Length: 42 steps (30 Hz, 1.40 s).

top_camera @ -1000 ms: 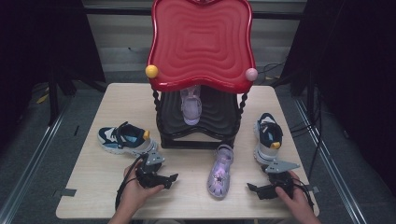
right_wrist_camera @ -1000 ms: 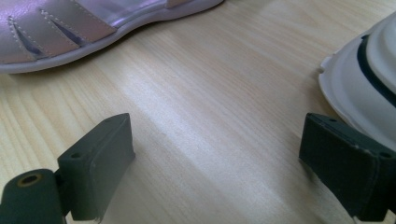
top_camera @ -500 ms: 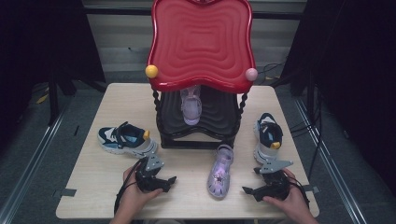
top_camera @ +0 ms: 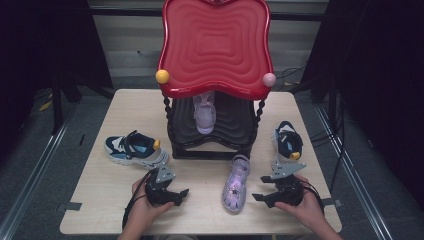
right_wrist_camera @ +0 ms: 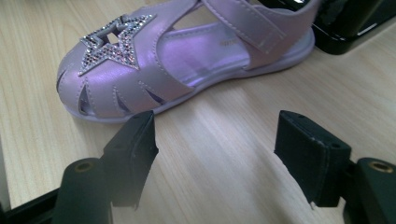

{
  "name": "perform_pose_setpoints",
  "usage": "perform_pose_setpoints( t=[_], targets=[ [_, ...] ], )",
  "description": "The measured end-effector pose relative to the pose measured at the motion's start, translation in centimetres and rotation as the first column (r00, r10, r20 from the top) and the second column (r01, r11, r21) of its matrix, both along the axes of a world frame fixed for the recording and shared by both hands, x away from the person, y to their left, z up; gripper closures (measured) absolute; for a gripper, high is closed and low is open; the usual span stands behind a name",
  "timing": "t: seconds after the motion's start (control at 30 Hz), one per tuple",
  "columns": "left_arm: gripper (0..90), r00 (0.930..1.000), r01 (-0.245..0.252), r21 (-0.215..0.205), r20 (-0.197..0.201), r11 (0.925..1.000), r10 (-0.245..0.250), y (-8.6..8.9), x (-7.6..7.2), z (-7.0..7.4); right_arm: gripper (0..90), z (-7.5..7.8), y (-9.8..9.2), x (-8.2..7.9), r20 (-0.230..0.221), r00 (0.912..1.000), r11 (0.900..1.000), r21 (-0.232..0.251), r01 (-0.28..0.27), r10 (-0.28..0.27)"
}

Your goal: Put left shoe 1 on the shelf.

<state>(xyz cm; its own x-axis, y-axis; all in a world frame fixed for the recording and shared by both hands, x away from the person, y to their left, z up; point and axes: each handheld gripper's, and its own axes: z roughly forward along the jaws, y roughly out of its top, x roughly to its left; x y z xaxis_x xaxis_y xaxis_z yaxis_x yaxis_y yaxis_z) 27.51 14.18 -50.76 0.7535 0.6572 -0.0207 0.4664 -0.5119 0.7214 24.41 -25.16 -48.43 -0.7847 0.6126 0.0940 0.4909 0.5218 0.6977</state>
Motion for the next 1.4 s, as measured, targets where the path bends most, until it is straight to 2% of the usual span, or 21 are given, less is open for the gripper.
perform_pose_setpoints(
  t=[0.2,0.53,0.8,1.03,1.23,1.4],
  targets=[
    [15.0,1.0,0.0,0.001,0.0,1.0,0.0,0.0,0.0,0.0,44.5,0.1,0.9,0.0,-0.016,0.9992,0.999,0.019,-0.035,0.036],
    [15.0,1.0,0.002,0.004,0.001,1.0,-0.002,0.0,0.0,0.0,63.0,0.5,2.3,-0.3,-0.024,0.9948,0.995,0.015,-0.099,0.099],
    [15.0,1.0,0.0,0.001,-0.001,1.0,0.0,0.0,0.0,0.0,66.4,0.6,3.0,-0.4,-0.015,0.9927,0.993,0.008,-0.12,0.12],
    [15.1,1.0,0.0,0.002,-0.001,1.0,0.0,0.0,0.0,0.0,67.5,0.6,5.0,-0.4,-0.001,0.9883,0.988,0.002,-0.153,0.153],
    [15.0,1.0,0.004,0.007,-0.001,1.0,-0.004,0.1,0.0,0.0,68.7,0.3,6.7,-0.2,0.019,0.9905,0.99,0.022,-0.137,0.136],
    [15.0,1.0,0.003,0.006,-0.001,1.0,-0.003,0.0,0.0,0.0,66.4,0.4,6.0,-0.2,0.003,0.9886,0.989,0.014,-0.15,0.15]
  ],
)
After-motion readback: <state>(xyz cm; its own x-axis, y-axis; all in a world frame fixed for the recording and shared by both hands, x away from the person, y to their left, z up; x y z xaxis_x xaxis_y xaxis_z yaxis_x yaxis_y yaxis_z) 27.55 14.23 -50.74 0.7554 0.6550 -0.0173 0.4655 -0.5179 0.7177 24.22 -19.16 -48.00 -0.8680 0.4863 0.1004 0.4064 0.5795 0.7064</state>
